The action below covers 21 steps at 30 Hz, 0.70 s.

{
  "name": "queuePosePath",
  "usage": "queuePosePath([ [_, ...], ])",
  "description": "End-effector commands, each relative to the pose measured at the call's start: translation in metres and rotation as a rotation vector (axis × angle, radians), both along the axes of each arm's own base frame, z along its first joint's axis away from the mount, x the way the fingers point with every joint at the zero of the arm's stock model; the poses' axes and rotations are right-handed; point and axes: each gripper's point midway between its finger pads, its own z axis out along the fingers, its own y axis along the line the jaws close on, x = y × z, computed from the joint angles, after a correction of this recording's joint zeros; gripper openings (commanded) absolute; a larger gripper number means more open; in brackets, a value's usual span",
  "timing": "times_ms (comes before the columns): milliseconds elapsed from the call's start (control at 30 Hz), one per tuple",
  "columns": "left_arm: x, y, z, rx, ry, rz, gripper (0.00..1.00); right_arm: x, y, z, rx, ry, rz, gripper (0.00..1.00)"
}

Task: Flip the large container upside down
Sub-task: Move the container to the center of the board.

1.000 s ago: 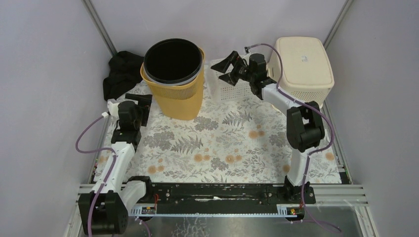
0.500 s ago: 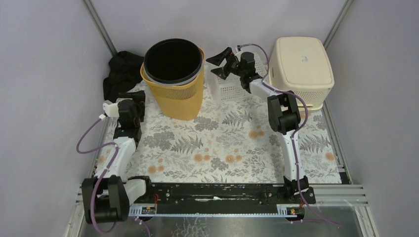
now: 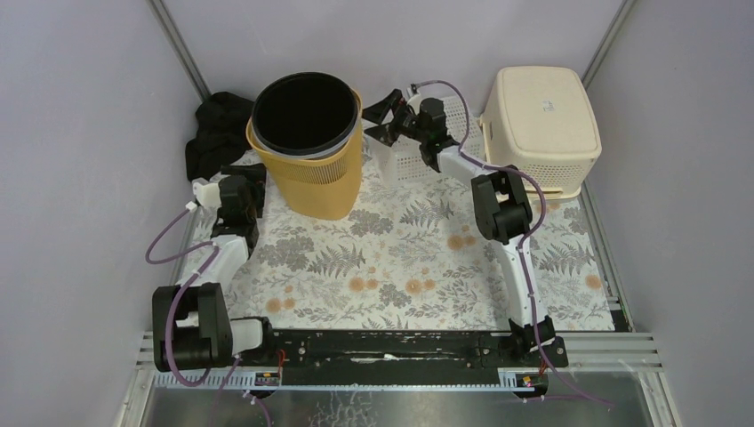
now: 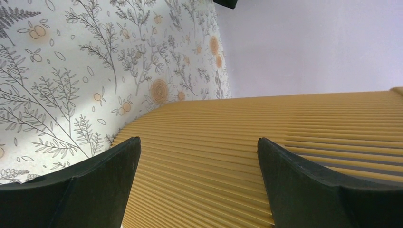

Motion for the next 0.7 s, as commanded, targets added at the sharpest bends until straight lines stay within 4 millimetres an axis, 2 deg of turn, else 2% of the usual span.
queuePosePath([
  [0,0.014,0.000,0.020,0.031,-0.068,-0.031,1.00,-0.059,0.025,0.020,0.033,-0.082,0.141,0.98],
  [200,0.007,-0.007,0.008,0.022,-0.056,-0.062,1.00,-0.104,0.019,0.014,0.036,-0.084,0.178,0.97],
  [367,0.002,-0.011,0.005,0.020,-0.055,-0.085,0.99,-0.146,0.023,0.018,0.021,-0.105,0.222,0.97],
  [533,-0.004,-0.016,0.007,0.029,-0.058,-0.113,0.99,-0.198,0.025,0.017,-0.063,-0.158,0.264,0.97],
  [667,-0.005,-0.026,0.008,0.018,-0.064,-0.164,0.98,-0.240,0.020,0.017,-0.103,-0.174,0.290,0.97],
])
